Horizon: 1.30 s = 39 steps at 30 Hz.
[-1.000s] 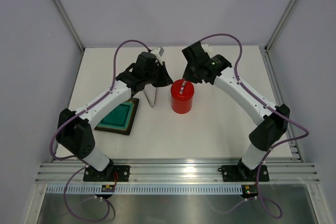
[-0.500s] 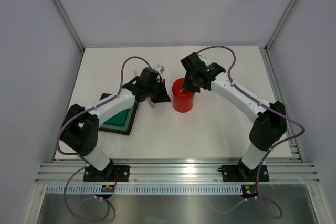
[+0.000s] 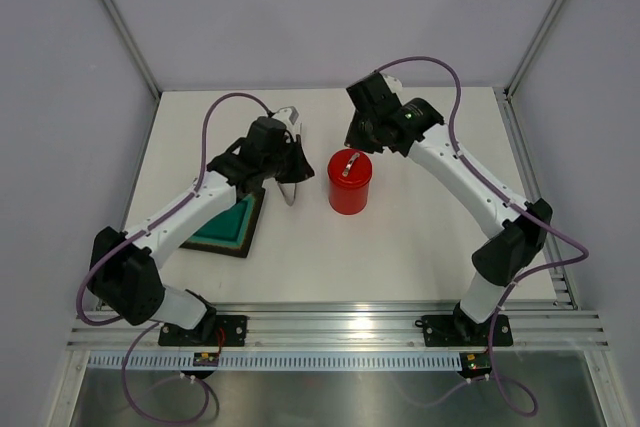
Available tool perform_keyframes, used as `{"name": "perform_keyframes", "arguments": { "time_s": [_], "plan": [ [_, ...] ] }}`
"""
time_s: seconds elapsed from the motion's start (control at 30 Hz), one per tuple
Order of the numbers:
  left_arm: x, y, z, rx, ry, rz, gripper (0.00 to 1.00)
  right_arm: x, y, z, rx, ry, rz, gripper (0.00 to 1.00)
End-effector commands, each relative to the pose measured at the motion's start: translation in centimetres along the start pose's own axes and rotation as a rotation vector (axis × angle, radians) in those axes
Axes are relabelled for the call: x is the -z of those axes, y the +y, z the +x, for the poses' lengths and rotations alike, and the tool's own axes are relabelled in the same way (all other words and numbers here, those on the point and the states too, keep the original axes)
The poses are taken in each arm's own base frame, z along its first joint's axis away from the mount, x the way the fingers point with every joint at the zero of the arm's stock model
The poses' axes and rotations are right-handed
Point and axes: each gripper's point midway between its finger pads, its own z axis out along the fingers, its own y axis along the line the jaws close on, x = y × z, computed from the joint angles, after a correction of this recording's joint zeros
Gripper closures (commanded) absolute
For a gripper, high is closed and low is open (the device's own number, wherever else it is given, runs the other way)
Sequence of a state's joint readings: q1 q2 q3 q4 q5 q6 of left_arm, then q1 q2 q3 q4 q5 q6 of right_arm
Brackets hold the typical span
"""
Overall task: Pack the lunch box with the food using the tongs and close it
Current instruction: Close the box lid on the packing box.
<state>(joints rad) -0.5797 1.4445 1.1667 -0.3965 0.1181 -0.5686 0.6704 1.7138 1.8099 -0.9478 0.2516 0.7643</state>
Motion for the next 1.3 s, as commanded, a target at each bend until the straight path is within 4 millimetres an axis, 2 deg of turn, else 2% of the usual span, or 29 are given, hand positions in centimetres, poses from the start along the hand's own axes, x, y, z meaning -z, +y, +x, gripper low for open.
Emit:
{"name": "perform_keyframes", "arguments": {
  "time_s": [0.0,0.13,0.23,0.33,0.37,0.47,0.53,0.77,0.83,0.93,1.1,1.27],
  "plan": [
    [2.0,0.0,-2.8,-0.013,-0.091,-0.018,1.00,0.4,0.9,-1.0,0.059,-0.022,0.009,1.00],
    [2.9,1.0,-3.3,0.004,-0.113,-0.038,1.00,-0.9,1.6,-0.6,0.094,0.003,0.017,1.00],
    [3.3,1.6,-3.5,0.016,-0.133,-0.048,1.00,-2.9,1.5,1.0,0.114,0.060,0.034,1.00],
    [3.3,2.2,-3.5,0.028,-0.133,-0.055,1.00,-5.4,0.3,3.9,0.127,0.147,0.063,1.00],
    [3.3,2.3,-3.4,0.030,-0.132,-0.054,1.00,-6.5,-0.5,5.5,0.136,0.191,0.088,1.00],
    [3.0,2.4,-3.0,0.033,-0.118,-0.053,1.00,-7.2,-1.5,8.0,0.151,0.260,0.112,1.00],
    [2.8,2.4,-2.8,0.038,-0.116,-0.049,1.00,-6.7,-1.4,8.0,0.152,0.247,0.110,1.00],
    [3.0,2.1,-3.2,0.034,-0.124,-0.039,1.00,-2.4,1.8,2.1,0.152,0.093,0.029,1.00],
    [3.1,2.0,-3.3,0.034,-0.125,-0.036,1.00,-1.7,2.6,0.9,0.152,0.063,0.011,1.00],
    [3.2,2.2,-3.3,0.034,-0.127,-0.041,1.00,-1.6,3.2,0.2,0.161,0.053,0.003,1.00],
    [3.1,2.4,-3.1,0.033,-0.123,-0.049,1.00,-3.3,3.2,1.6,0.171,0.098,0.010,1.00],
    [2.8,2.4,-2.9,0.037,-0.113,-0.044,1.00,-6.4,1.6,5.5,0.171,0.190,0.036,1.00]
  ]
}}
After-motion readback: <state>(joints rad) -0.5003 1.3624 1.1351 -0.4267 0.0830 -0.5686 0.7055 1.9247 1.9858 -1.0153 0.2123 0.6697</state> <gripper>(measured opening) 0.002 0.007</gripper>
